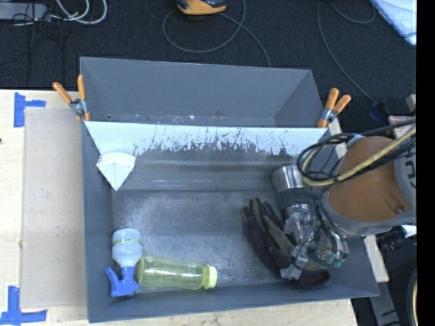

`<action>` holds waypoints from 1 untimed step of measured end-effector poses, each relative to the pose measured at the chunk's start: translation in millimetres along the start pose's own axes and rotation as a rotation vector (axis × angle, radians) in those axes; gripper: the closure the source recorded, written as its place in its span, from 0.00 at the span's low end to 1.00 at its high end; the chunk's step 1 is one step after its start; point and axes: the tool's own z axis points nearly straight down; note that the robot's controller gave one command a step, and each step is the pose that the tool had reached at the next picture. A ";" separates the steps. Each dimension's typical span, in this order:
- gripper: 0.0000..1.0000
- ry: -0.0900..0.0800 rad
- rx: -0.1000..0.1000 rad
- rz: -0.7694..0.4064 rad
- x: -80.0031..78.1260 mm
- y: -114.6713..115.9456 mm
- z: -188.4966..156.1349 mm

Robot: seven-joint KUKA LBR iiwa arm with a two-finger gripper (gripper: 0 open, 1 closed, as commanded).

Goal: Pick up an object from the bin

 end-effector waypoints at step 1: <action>0.00 0.005 -0.007 0.089 -0.6 3.2 69.6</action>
Offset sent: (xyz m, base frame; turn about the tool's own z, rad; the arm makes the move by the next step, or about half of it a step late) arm 0.0009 0.0006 -0.0697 0.3204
